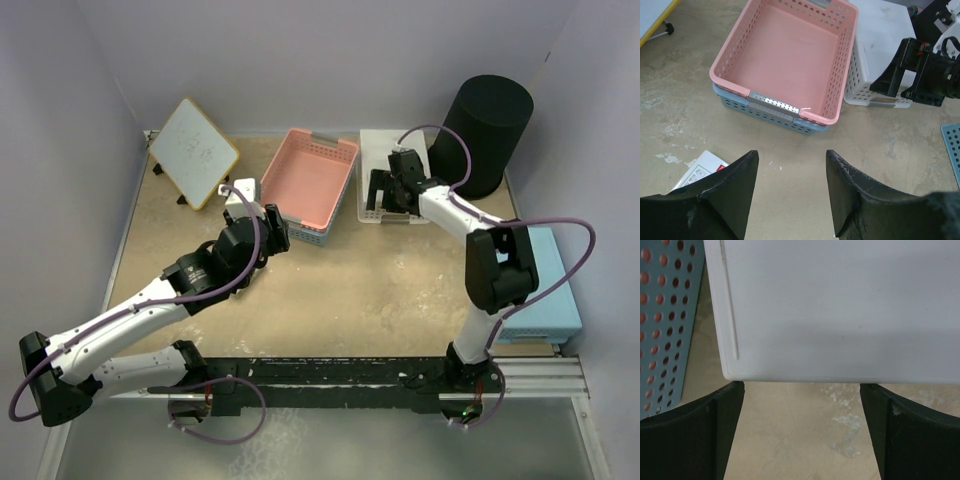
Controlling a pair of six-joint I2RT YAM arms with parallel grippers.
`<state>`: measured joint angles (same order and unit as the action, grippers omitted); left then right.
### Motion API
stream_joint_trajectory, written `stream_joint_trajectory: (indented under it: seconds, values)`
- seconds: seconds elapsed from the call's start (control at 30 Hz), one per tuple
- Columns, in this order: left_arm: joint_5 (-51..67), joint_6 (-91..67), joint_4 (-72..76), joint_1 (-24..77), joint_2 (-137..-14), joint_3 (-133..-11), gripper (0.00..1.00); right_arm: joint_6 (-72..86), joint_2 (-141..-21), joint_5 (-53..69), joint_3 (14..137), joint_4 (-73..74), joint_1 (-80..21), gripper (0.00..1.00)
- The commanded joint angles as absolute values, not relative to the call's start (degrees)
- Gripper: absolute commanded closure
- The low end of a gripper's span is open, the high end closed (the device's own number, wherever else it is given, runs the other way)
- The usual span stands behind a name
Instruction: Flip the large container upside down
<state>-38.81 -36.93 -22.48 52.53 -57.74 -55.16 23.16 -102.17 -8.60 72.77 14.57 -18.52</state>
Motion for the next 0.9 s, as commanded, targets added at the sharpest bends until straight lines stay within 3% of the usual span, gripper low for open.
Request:
stream_joint_trajectory:
  seconds: [0.0, 0.3, 0.63, 0.87]
  values:
    - [-39.67, -38.09, -23.15, 52.47, -55.90, -55.75, 0.46, 26.51, -103.25, -12.47, 79.42, 15.90, -16.40, 0.00]
    - [-41.15, -38.83, -23.31, 52.47, -55.13, -55.67, 0.46, 26.61, -93.01, -0.35, 74.29, 8.87, -17.68, 0.01]
    - [-39.81, -40.54, -23.60, 52.47, -54.87, -55.04, 0.46, 28.28, -105.39, 2.31, 88.59, 11.82, -18.45, 0.15]
    - [-40.86, -41.13, -24.68, 52.47, -52.63, -54.64, 0.46, 29.76, -109.95, 6.68, 92.29, 9.71, -20.61, 0.15]
